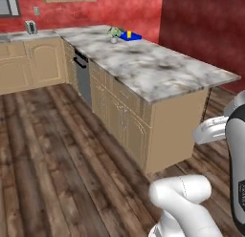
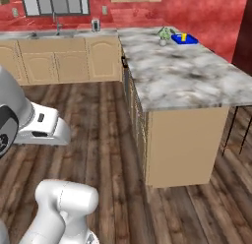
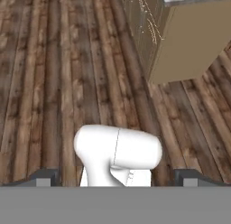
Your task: There is a tray on the dining counter. Grab the cup, mug, and pitcher and place them on the tray. The pitcher may be placed next to the tray if it cannot fit the tray.
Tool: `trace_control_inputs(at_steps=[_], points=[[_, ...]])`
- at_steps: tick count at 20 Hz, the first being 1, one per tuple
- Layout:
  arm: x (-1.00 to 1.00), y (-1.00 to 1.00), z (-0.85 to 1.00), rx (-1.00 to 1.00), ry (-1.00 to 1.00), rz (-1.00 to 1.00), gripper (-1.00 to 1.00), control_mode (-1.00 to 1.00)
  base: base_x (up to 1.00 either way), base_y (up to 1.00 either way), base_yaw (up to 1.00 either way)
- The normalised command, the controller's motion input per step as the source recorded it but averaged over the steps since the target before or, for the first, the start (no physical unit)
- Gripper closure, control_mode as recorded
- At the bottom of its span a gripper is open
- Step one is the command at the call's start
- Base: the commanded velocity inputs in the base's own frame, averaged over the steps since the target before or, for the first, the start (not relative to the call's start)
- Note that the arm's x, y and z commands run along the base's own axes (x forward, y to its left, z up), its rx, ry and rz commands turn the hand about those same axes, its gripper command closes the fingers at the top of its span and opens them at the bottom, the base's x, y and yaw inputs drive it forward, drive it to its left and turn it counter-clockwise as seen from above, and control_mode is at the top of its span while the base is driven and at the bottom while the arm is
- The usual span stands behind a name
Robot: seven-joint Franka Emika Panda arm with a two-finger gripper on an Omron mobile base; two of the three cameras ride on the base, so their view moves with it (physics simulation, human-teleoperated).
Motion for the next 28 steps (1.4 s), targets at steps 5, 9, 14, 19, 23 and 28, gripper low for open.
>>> trace_control_inputs(at_steps=[5,9,14,19,23,28], points=[[0.00,0.00,0.00,0.00,0.00,0.00,-1.00,1.00,0.67,1.00,-0.05],[0.00,0.00,0.00,0.00,0.00,0.00,-1.00,1.00,0.74,1.00,0.04],[0.00,0.00,0.00,0.00,0.00,0.00,-1.00,1.00,0.97,1.00,0.41],[0.00,0.00,0.00,0.00,0.00,0.00,-1.00,1.00,1.00,1.00,0.47],[0.00,0.00,0.00,0.00,0.00,0.00,-1.00,1.00,0.96,1.00,0.43],[0.00,0.00,0.00,0.00,0.00,0.00,-1.00,1.00,0.97,1.00,0.41]])
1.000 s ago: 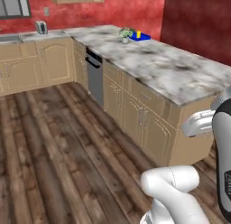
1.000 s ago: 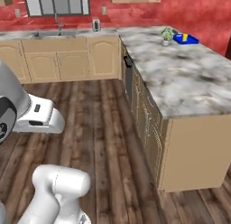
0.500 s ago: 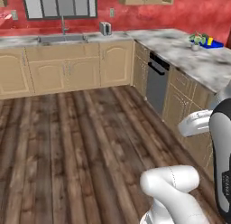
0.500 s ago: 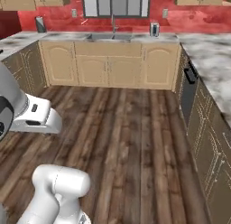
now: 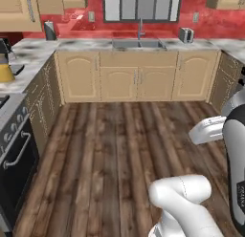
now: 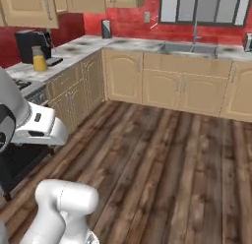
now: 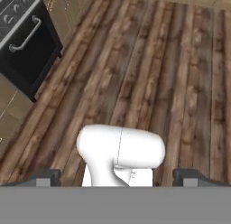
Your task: There is a tray on the dining counter. Grab the cup, mug, and pitcher and place them on the tray. The pitcher may be placed next to the tray if it cannot fit the tray.
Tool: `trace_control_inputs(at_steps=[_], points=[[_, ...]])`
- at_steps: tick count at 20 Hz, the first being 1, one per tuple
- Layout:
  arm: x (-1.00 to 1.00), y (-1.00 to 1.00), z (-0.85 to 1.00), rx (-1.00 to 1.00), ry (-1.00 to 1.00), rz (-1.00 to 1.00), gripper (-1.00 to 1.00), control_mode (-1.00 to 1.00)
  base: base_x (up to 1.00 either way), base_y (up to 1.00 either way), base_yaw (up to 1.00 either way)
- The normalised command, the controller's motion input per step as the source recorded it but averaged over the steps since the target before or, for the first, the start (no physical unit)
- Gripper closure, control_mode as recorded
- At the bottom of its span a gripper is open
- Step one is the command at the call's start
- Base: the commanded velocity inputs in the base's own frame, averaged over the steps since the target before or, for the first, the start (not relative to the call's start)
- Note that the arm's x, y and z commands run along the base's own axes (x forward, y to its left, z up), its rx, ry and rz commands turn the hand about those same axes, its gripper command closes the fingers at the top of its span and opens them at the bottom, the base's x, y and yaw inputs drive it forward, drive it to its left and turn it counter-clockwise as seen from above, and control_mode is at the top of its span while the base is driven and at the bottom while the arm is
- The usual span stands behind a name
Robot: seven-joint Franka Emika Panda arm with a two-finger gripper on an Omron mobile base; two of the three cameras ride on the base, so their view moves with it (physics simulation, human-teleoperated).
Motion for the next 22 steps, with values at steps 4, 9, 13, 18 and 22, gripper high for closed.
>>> trace_control_inputs(at_steps=[4,9,13,18,22], points=[[0.00,0.00,0.00,0.00,0.00,0.00,-1.00,1.00,1.00,0.86,0.39],[0.00,0.00,0.00,0.00,0.00,0.00,-1.00,1.00,0.99,0.08,0.37],[0.00,0.00,0.00,0.00,0.00,0.00,-1.00,1.00,0.98,0.00,0.43],[0.00,0.00,0.00,0.00,0.00,0.00,-1.00,1.00,0.78,-0.14,0.46],[0.00,0.00,0.00,0.00,0.00,0.00,-1.00,1.00,0.62,-0.27,0.49]])
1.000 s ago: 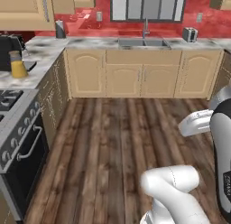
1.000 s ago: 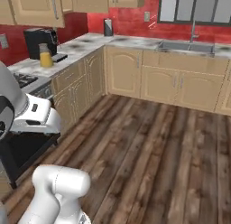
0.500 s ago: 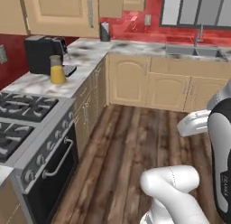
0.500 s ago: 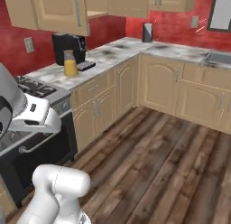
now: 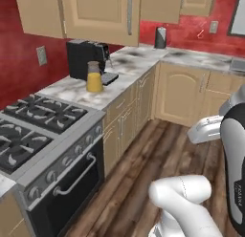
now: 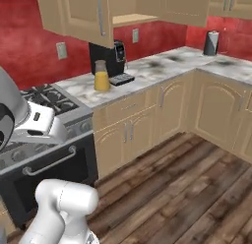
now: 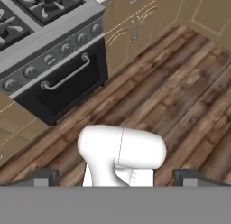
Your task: There is a tray on the dining counter. Grab the cup, mug, and pitcher and place them on the tray. The pitcher may be placed next to the tray if it cannot fit the tray.
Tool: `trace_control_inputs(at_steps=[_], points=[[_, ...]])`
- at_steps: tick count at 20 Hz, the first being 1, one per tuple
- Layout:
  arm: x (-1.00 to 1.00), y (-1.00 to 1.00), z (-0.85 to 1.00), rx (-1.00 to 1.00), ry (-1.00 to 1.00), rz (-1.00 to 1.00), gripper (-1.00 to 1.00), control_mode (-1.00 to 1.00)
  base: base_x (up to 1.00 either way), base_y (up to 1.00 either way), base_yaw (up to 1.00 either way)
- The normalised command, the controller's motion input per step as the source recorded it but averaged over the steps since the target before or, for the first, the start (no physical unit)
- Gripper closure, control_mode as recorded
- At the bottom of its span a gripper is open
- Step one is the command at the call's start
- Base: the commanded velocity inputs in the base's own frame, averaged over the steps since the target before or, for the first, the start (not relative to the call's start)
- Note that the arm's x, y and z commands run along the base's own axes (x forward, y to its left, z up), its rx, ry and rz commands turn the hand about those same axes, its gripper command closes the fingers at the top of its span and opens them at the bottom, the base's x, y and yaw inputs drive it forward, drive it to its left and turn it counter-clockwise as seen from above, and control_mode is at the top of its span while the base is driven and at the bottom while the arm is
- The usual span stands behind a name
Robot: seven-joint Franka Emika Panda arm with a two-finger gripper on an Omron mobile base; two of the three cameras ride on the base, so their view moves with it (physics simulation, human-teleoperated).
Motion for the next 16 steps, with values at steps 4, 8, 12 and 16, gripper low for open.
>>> trace_control_inputs(at_steps=[4,8,12,16], points=[[0.00,0.00,0.00,0.00,0.00,0.00,-1.00,1.00,0.13,-0.45,0.42],[0.00,0.00,0.00,0.00,0.00,0.00,-1.00,1.00,0.00,-0.64,0.38],[0.00,0.00,0.00,0.00,0.00,0.00,-1.00,1.00,0.00,-0.75,0.42],[0.00,0.00,0.00,0.00,0.00,0.00,-1.00,1.00,0.02,-0.83,0.42]])
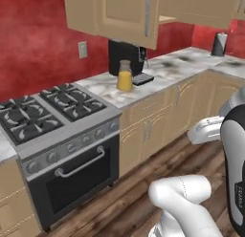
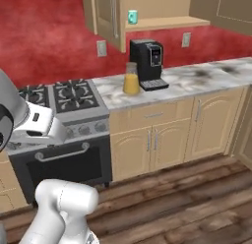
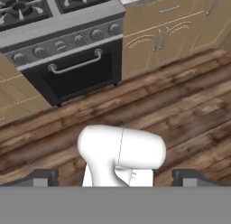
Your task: There is a tray on the dining counter. Grab the cup, mug, and pitcher and place them on the tray. The pitcher may be placed next to the tray if it cannot fit the tray.
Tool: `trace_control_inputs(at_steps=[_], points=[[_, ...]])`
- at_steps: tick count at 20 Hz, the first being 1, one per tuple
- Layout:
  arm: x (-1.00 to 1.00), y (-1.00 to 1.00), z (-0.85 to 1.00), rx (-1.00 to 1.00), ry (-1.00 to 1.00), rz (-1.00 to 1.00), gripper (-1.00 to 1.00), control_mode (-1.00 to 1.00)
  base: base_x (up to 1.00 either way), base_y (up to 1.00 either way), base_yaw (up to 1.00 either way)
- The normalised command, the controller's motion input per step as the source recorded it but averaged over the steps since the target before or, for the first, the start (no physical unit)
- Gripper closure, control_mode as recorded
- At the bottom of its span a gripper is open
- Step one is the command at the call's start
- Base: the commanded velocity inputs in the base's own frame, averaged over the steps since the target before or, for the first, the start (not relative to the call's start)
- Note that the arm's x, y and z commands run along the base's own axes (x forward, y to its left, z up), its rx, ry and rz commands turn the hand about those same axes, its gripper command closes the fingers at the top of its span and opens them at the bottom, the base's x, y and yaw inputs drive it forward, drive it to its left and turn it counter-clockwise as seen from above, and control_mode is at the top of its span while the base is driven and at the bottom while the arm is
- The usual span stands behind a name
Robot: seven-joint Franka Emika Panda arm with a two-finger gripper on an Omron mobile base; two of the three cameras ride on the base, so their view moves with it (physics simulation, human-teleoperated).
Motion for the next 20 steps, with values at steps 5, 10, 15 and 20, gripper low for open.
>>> trace_control_inputs(at_steps=[5,10,15,20], points=[[0.00,0.00,0.00,0.00,0.00,0.00,-1.00,1.00,0.07,-0.85,0.38],[0.00,0.00,0.00,0.00,0.00,0.00,-1.00,1.00,0.00,-0.92,0.26],[0.00,0.00,0.00,0.00,0.00,0.00,-1.00,1.00,0.03,-0.78,0.23],[0.00,0.00,0.00,0.00,0.00,0.00,-1.00,1.00,0.13,-0.71,0.22]])
